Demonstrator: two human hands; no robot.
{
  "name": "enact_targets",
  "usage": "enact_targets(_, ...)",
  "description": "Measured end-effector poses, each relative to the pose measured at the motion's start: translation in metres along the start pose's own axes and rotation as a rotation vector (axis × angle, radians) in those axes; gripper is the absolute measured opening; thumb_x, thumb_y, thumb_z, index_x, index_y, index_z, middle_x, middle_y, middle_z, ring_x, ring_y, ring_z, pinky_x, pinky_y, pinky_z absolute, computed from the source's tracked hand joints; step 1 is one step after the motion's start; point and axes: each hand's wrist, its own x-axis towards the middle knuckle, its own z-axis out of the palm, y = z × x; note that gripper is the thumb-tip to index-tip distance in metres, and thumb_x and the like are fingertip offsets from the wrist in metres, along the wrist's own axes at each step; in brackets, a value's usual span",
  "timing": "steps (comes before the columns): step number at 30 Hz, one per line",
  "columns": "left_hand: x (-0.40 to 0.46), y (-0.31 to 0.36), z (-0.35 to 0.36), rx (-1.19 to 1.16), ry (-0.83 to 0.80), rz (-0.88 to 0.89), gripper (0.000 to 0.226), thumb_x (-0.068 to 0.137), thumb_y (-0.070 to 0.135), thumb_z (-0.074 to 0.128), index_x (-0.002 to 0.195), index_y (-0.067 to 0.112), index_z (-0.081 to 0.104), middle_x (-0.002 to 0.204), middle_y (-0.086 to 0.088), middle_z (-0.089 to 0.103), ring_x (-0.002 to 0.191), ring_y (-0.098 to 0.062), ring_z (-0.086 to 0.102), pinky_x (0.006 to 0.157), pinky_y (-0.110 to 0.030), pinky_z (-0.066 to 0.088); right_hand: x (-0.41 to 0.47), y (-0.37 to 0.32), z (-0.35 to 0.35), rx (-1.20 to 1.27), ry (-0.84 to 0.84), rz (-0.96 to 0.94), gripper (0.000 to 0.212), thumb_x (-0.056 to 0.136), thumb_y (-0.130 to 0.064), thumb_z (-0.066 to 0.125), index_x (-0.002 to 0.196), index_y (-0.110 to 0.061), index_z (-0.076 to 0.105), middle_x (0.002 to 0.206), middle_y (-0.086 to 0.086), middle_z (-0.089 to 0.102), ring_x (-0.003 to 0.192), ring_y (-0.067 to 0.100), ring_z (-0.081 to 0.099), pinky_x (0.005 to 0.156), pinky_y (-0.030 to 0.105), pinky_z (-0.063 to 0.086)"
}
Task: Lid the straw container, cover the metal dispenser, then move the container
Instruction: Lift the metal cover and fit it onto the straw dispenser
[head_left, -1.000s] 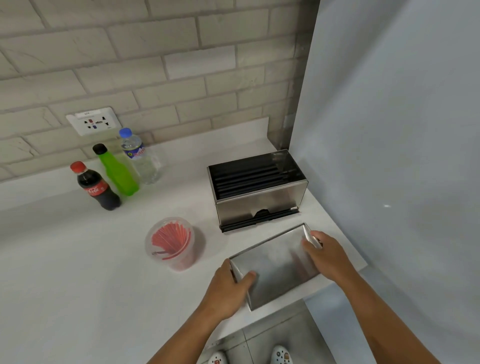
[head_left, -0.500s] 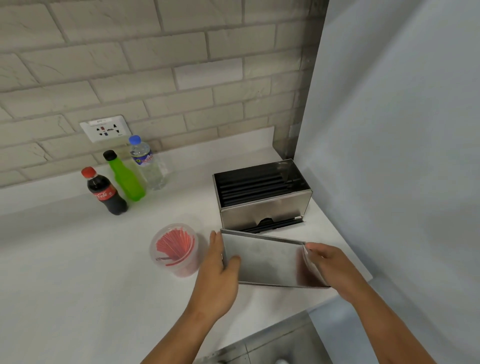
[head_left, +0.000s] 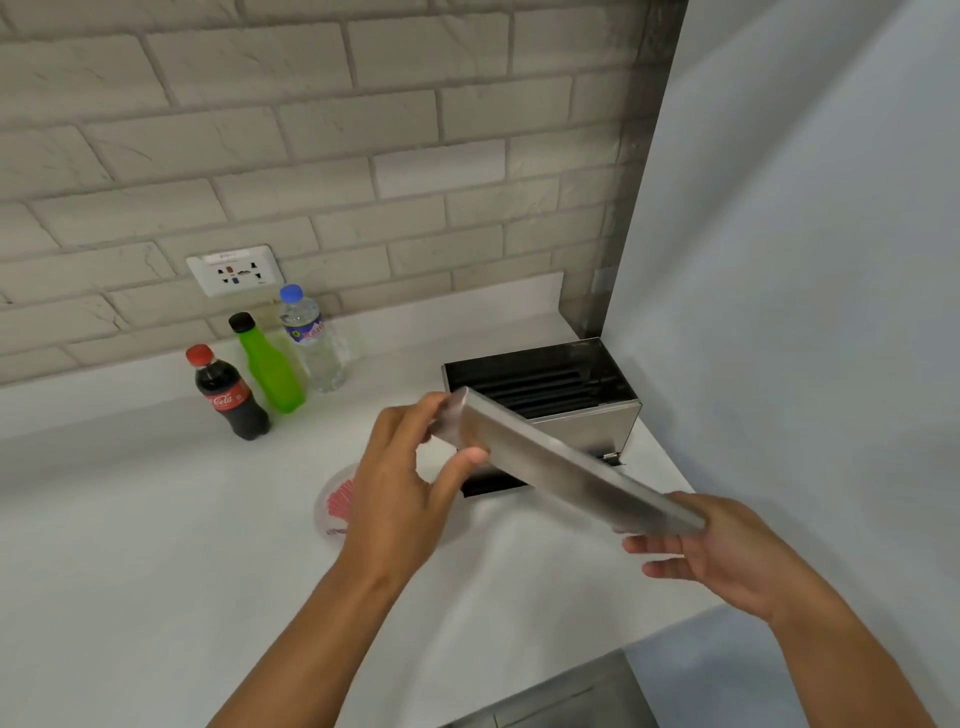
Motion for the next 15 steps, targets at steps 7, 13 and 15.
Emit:
enact_targets(7, 0.037, -0.009, 0.001, 0.097, 0.052, -0.112, 0.065, 0.089, 0.064, 0.060, 0.136, 0.020, 0.063, 0.111, 0.001, 0.064, 0.103, -0.014, 0.058, 0.088, -0.027, 0.043, -0.002, -0.012, 0.024, 0.098, 0.130, -0.162, 0.026, 0.108, -0.030, 0.051, 0.123, -0.019, 0.069, 0.111, 0.019, 0.079, 0.106, 0.032, 0.077, 0.081, 0.050, 0.061)
enact_targets(13, 0.056, -0.022, 0.012, 0.054, 0.043, -0.195, 0.047, 0.094, 0.063, 0.060, 0.127, 0.031, 0.065, 0.103, 0.001, 0.067, 0.089, -0.001, 0.058, 0.078, -0.020, 0.047, 0.000, -0.020, 0.047, -0.379, 0.212, -0.422, 0.047, 0.104, -0.026, 0.060, 0.105, -0.073, 0.066, 0.103, -0.025, 0.073, 0.105, -0.004, 0.067, 0.091, 0.031, 0.054)
enact_targets(15, 0.062, -0.027, 0.012, 0.039, 0.031, -0.238, 0.045, 0.094, 0.066, 0.057, 0.121, 0.032, 0.067, 0.099, 0.001, 0.071, 0.091, -0.013, 0.065, 0.082, -0.035, 0.055, 0.000, -0.029, 0.053, -0.436, 0.230, -0.500, 0.051, 0.104, -0.026, 0.059, 0.103, -0.076, 0.063, 0.112, -0.025, 0.072, 0.105, -0.009, 0.066, 0.090, 0.024, 0.052)
